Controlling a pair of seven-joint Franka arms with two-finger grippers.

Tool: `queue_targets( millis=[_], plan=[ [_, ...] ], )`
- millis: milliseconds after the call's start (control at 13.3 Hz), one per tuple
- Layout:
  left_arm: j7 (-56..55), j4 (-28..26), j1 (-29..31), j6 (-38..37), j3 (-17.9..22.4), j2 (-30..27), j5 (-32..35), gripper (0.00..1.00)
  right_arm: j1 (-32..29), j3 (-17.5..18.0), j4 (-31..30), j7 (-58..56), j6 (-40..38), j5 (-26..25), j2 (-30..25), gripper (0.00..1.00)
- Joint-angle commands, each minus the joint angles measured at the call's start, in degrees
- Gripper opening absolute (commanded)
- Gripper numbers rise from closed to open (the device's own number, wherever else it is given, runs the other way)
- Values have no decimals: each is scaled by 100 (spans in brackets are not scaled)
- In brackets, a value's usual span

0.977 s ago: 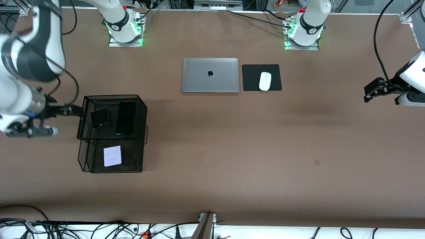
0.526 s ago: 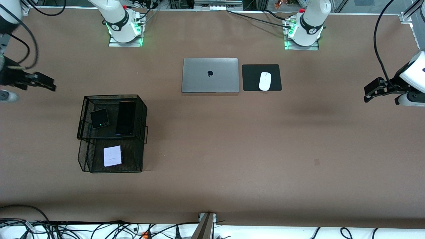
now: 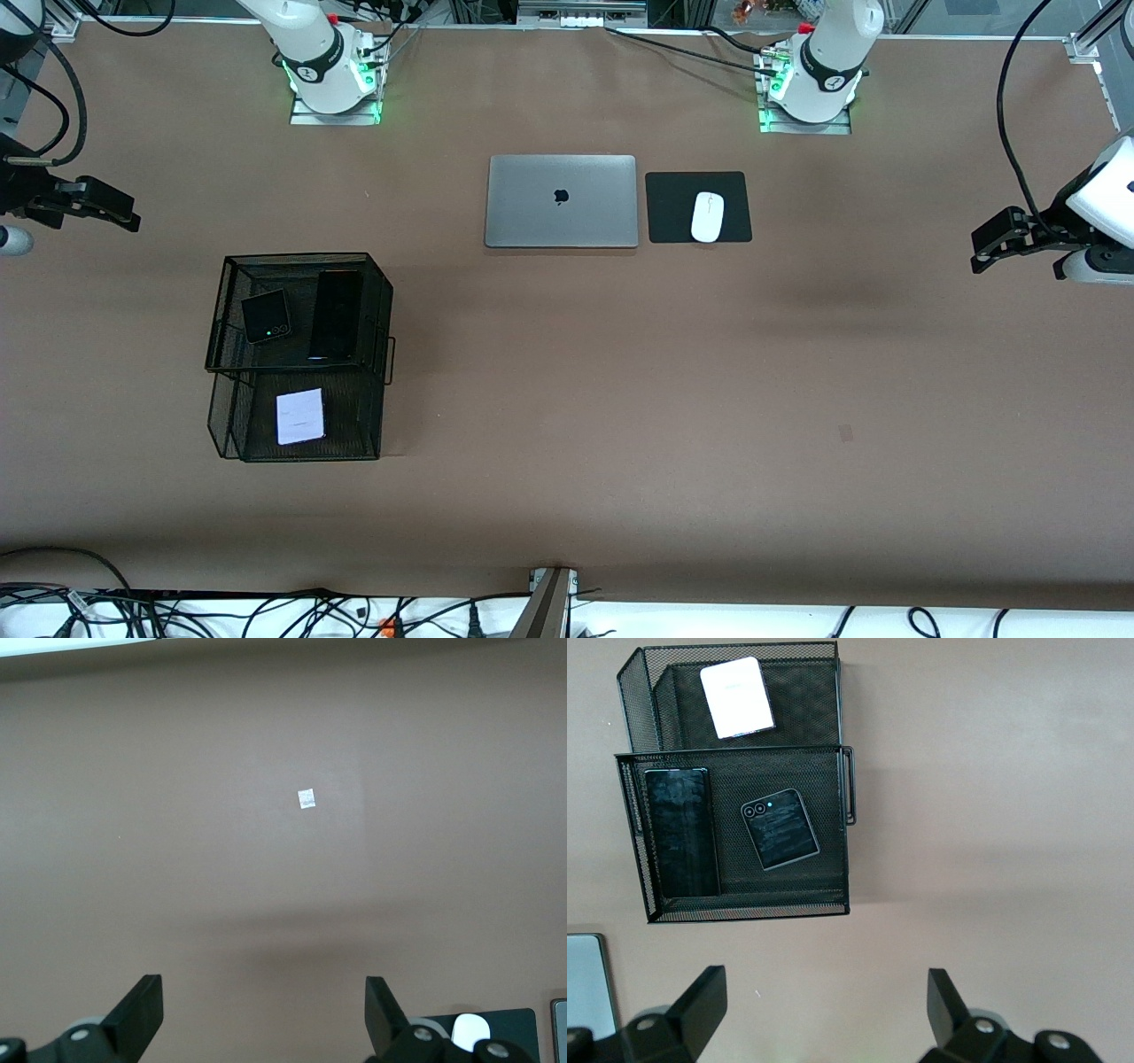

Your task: Place phones with both arms

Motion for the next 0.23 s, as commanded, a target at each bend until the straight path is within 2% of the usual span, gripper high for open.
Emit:
queue_targets(
  millis=[0, 150],
  plan=[
    [94, 160, 2, -120, 0, 57, -86, 100, -96, 110, 58, 48, -122, -93, -37, 100],
    [85, 160, 2, -120, 0, 49, -86, 100, -96, 110, 49, 57, -131, -84, -28, 100]
  ],
)
